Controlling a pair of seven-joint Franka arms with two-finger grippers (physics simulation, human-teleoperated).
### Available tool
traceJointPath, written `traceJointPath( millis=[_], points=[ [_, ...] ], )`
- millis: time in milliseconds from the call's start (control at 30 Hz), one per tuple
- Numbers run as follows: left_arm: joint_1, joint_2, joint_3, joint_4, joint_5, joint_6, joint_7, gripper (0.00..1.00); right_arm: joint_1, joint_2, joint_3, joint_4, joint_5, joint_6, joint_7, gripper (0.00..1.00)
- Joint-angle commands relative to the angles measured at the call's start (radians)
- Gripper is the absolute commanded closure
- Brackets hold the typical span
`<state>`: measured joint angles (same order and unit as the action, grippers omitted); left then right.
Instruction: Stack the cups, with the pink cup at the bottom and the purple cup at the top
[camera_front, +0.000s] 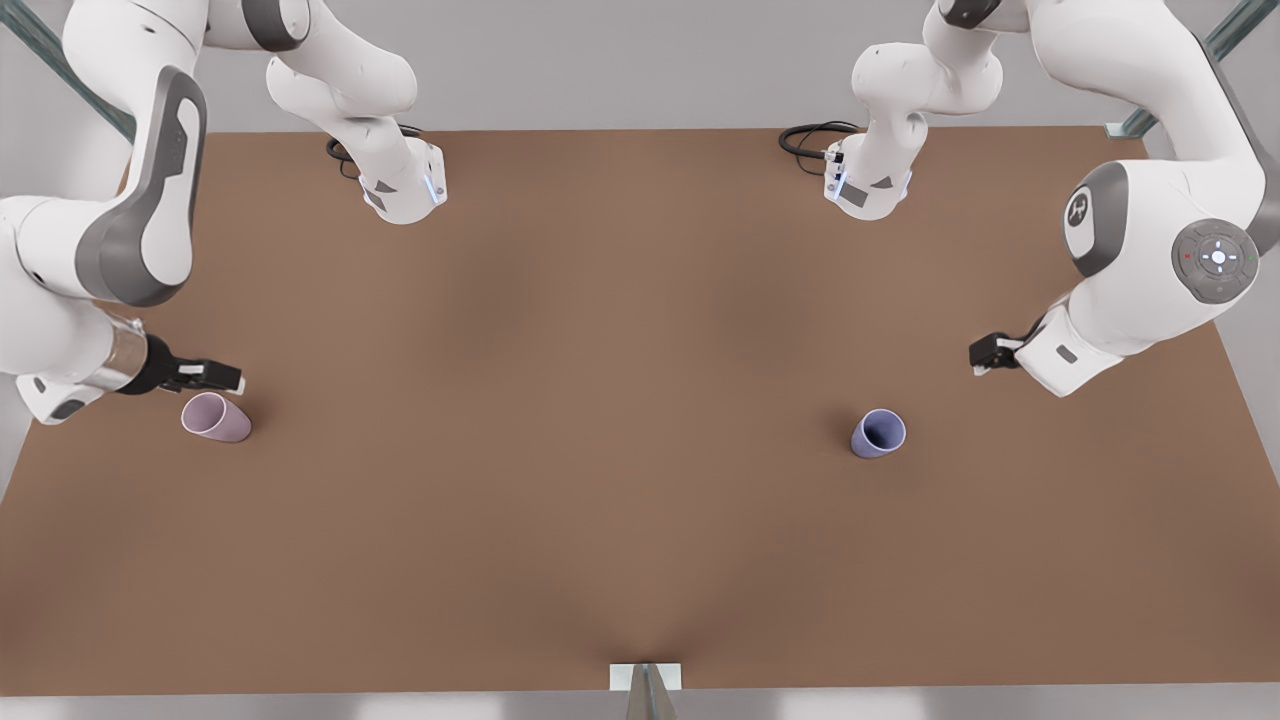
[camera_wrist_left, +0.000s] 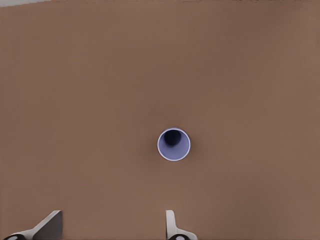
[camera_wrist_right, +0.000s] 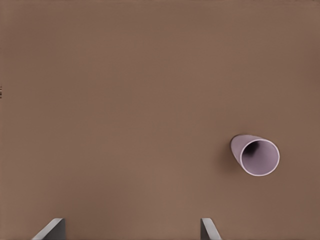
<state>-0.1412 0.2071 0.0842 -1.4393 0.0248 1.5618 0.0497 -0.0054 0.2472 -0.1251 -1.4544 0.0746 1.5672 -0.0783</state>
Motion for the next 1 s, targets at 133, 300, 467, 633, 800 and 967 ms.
traceJointPath(
  millis=[133,300,467,633,800,967],
  points=[
    [0.000,0.009,0.000,-0.012,0.003,0.034,0.036,0.00,-0.034,0.006,-0.045,-0.021,0.044,0.073,-0.192,0.00],
    [0.000,0.020,0.000,-0.013,0.003,0.037,0.036,0.00,-0.292,0.170,0.031,0.019,0.034,0.185,-0.540,0.00],
    [0.000,0.034,0.002,-0.013,0.003,0.040,0.038,0.00,-0.386,0.348,0.028,0.082,0.030,0.352,-0.755,0.00],
    [0.000,0.043,0.000,-0.013,0.003,0.041,0.038,0.00,-0.396,0.319,0.031,-0.075,-0.049,0.536,-0.745,0.00],
    [0.000,0.049,0.000,-0.013,0.003,0.043,0.038,0.00,-0.412,0.319,0.031,-0.159,-0.039,0.602,-0.759,0.00],
    [0.000,0.051,0.002,-0.013,0.003,0.046,0.038,0.00,-0.430,0.257,0.036,-0.299,-0.053,0.659,-0.759,0.00]
  ],
)
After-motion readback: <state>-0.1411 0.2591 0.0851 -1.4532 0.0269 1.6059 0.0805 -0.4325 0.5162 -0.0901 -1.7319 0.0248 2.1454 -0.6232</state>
